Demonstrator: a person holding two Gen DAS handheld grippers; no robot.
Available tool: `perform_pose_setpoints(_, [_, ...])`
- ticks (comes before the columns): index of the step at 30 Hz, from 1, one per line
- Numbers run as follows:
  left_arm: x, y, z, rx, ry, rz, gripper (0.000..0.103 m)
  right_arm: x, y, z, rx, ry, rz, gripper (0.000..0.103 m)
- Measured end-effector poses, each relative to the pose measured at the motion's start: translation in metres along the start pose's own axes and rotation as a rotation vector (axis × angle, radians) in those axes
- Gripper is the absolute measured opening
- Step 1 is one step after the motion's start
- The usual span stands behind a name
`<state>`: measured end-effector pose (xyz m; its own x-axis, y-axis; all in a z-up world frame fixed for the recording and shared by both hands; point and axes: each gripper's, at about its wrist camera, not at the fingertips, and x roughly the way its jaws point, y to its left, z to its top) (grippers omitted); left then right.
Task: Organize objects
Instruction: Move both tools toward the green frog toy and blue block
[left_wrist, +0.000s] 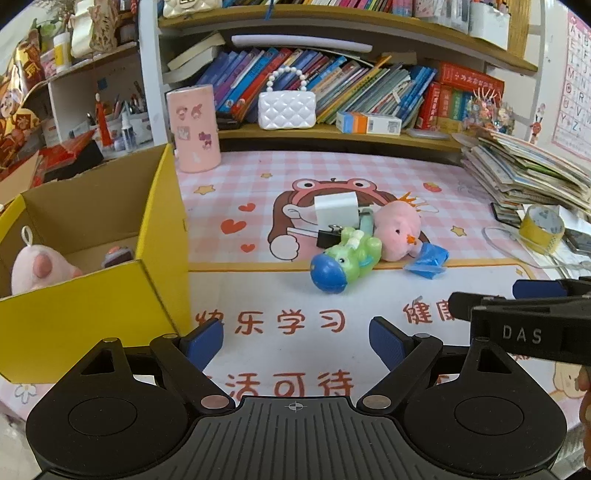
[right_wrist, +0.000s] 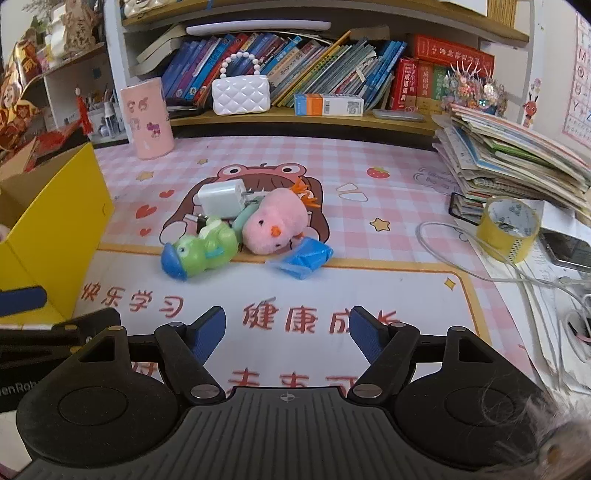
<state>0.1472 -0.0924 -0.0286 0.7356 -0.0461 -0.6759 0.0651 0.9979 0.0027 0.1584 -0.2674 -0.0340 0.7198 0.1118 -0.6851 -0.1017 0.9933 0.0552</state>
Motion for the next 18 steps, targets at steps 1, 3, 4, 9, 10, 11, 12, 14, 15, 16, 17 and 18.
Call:
perform_pose_setpoints(1, [0.002, -0.002, 0.001, 0.002, 0.003, -0.001, 0.089, 0.002, -0.002, 0.002, 0.002, -0.001, 0.003, 0.072])
perform_pose_setpoints(3, [0.006, -0.007, 0.003, 0.007, 0.007, 0.000, 0.088, 0.005, -0.006, 0.006, 0.004, -0.004, 0.009, 0.072])
perform_pose_setpoints(4, [0.009, -0.010, 0.005, 0.011, 0.008, 0.002, 0.088, 0.007, -0.008, 0.008, 0.005, -0.006, 0.011, 0.072])
perform_pose_setpoints(9, [0.021, -0.020, 0.016, 0.012, 0.002, 0.013, 0.088, 0.020, -0.020, 0.019, 0.006, -0.006, 0.011, 0.071])
perform_pose_setpoints(10, [0.024, -0.021, 0.019, 0.008, 0.001, 0.015, 0.088, 0.023, -0.024, 0.023, 0.011, -0.005, 0.011, 0.069])
perform_pose_setpoints(11, [0.026, -0.022, 0.021, 0.005, 0.000, 0.017, 0.088, 0.027, -0.027, 0.026, 0.013, -0.006, 0.012, 0.069])
perform_pose_setpoints(12, [0.029, -0.023, 0.024, 0.005, 0.000, 0.021, 0.087, 0.031, -0.030, 0.030, 0.010, -0.007, 0.015, 0.069])
perform_pose_setpoints(14, [0.036, -0.025, 0.030, 0.007, 0.001, 0.034, 0.087, 0.041, -0.034, 0.038, -0.013, 0.002, 0.033, 0.069])
perform_pose_setpoints(15, [0.038, -0.026, 0.032, 0.009, 0.001, 0.040, 0.087, 0.047, -0.035, 0.041, -0.033, 0.010, 0.050, 0.069])
perform_pose_setpoints(16, [0.041, -0.027, 0.034, 0.009, 0.002, 0.044, 0.087, 0.053, -0.036, 0.043, -0.054, 0.016, 0.066, 0.069])
perform_pose_setpoints(17, [0.043, -0.027, 0.036, 0.009, 0.004, 0.046, 0.087, 0.060, -0.036, 0.045, -0.085, 0.028, 0.084, 0.069])
perform_pose_setpoints(18, [0.044, -0.027, 0.037, 0.011, 0.004, 0.049, 0.087, 0.068, -0.035, 0.046, -0.118, 0.042, 0.098, 0.069])
